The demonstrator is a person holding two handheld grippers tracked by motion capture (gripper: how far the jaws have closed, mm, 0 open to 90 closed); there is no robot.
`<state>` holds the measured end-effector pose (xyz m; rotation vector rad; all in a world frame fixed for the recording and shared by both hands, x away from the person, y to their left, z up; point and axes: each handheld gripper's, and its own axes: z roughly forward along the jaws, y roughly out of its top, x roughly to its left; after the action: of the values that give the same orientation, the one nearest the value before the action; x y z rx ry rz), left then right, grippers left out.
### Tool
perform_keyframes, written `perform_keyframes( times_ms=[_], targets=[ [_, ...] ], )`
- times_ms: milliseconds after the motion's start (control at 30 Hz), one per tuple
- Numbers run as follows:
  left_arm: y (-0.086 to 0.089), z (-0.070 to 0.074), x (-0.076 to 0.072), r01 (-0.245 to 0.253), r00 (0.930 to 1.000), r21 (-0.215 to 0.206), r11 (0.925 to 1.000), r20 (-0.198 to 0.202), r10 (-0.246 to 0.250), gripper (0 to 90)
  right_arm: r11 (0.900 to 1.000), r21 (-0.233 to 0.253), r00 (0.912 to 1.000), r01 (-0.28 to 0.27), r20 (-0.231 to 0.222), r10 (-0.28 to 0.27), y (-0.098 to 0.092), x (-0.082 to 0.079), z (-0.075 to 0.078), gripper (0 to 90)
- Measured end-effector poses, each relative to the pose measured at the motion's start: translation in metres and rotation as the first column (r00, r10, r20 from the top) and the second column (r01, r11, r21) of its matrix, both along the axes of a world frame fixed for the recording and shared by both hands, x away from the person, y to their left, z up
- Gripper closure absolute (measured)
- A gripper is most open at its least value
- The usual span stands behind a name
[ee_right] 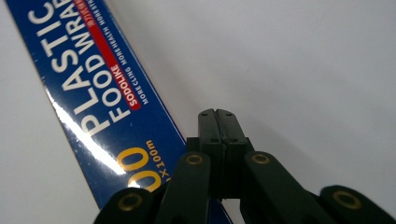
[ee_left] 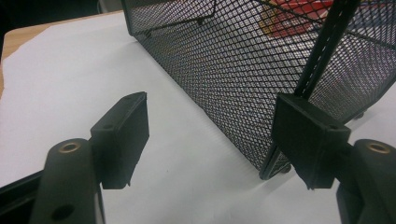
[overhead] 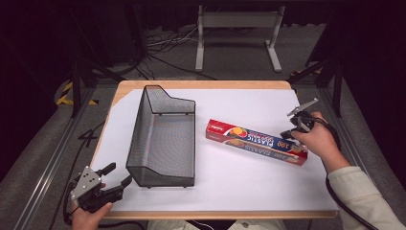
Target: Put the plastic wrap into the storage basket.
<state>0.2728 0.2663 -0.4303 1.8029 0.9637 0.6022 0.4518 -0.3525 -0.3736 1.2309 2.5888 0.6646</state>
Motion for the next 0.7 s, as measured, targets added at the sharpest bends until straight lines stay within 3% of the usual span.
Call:
perform_keyframes(
  times_ms=[200,433,500,600,700],
  targets=[
    [0.000,0.000,0.000,-0.002,1.0000,-0.002,1.0000,0.000,0.002,28.5,0.997,0.047,0.9976,-0.059,-0.032,0.060,0.004,-0.033,-0.002,90.0],
    [0.000,0.001,0.000,-0.007,1.0000,-0.002,1.0000,0.003,0.007,28.5,0.994,0.062,0.9957,-0.091,-0.013,0.092,0.005,-0.043,-0.002,90.0],
    [0.000,0.001,0.000,-0.008,1.0000,0.000,1.0000,0.003,0.008,28.5,0.994,0.068,0.9958,-0.084,0.042,0.081,0.001,-0.043,0.002,88.3],
    [0.001,0.000,0.000,-0.008,1.0000,0.000,1.0000,-0.001,0.008,28.6,0.987,0.126,0.9880,-0.095,0.134,0.078,-0.003,-0.046,0.012,79.1],
    [0.001,0.000,0.000,-0.008,1.0000,0.004,1.0000,-0.002,0.008,28.6,0.981,0.166,0.9812,-0.098,0.181,0.067,-0.002,-0.050,0.020,65.8]
  ],
)
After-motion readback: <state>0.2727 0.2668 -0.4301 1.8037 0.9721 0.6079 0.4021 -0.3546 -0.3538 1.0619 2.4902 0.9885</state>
